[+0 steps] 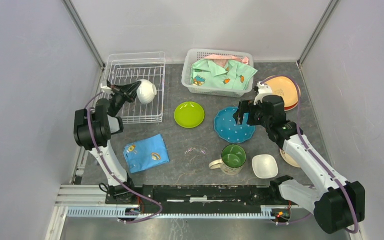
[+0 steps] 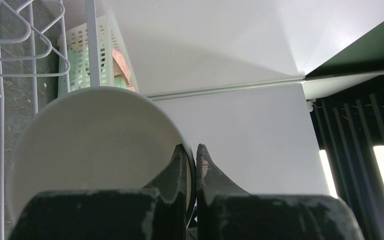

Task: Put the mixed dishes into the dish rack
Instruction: Turn the bowl upside down on the dish rack.

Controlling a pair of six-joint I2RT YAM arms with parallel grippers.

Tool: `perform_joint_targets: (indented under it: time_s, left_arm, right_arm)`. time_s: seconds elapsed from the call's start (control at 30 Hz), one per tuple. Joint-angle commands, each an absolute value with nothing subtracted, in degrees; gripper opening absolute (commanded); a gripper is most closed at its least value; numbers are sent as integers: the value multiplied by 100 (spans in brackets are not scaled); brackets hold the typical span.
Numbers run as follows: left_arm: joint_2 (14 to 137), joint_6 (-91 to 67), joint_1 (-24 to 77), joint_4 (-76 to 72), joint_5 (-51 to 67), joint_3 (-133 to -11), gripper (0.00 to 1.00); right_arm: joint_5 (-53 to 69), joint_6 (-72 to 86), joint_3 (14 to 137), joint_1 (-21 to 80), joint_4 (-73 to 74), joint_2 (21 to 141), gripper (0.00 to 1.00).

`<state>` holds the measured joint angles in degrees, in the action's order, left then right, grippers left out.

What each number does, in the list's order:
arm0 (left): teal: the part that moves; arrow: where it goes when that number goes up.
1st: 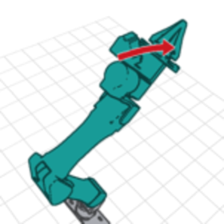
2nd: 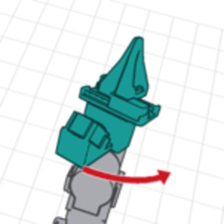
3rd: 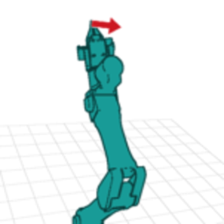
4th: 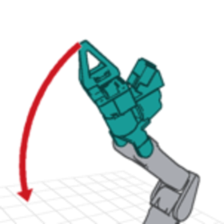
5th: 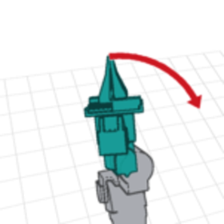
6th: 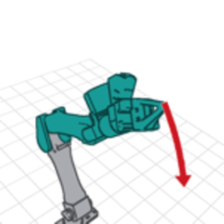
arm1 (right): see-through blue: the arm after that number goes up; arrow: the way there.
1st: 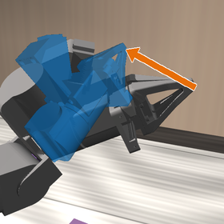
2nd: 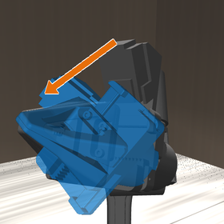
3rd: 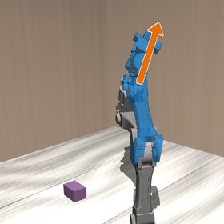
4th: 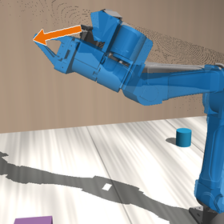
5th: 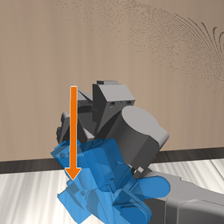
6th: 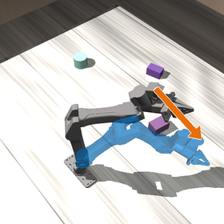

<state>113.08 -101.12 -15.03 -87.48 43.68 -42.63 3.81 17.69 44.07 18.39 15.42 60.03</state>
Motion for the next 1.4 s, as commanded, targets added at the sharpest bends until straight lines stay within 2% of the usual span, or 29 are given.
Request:
perform_joint_targets:
  time_s: [0.0,0.23,0.3,0.6,0.83,1.0,1.17,1.37]
  left_arm:
    - [11392,-10312,-1430,-9544,4354,-4560,2]
    - [10268,-8343,-1358,-6306,3995,-5138,2]
    - [10115,-7968,-1338,-5815,3911,-5329,2]
    - [10809,-8323,-1325,-6184,3852,-5793,2]
    - [11087,-7723,-1234,-5247,4091,-6561,2]
    - [11011,-6943,-1214,-4441,4075,-6471,2]
    - [11477,-7411,-1215,-5483,4583,-6388,2]
    - [11257,-7237,-1220,-5219,4454,-5851,2]
  right_arm:
    - [317,1705,4554,1818,1479,6016,98]
    - [275,1680,4503,1816,1494,5982,98]
    - [262,1670,4458,1818,1468,5950,98]
    - [334,1671,4394,1814,1409,5972,98]
    - [325,1670,4408,1810,1395,6002,98]
    - [316,1679,4386,1806,1346,6034,98]
    - [341,1695,4328,1809,1326,6077,98]
    - [259,1625,4271,1802,1318,6034,98]
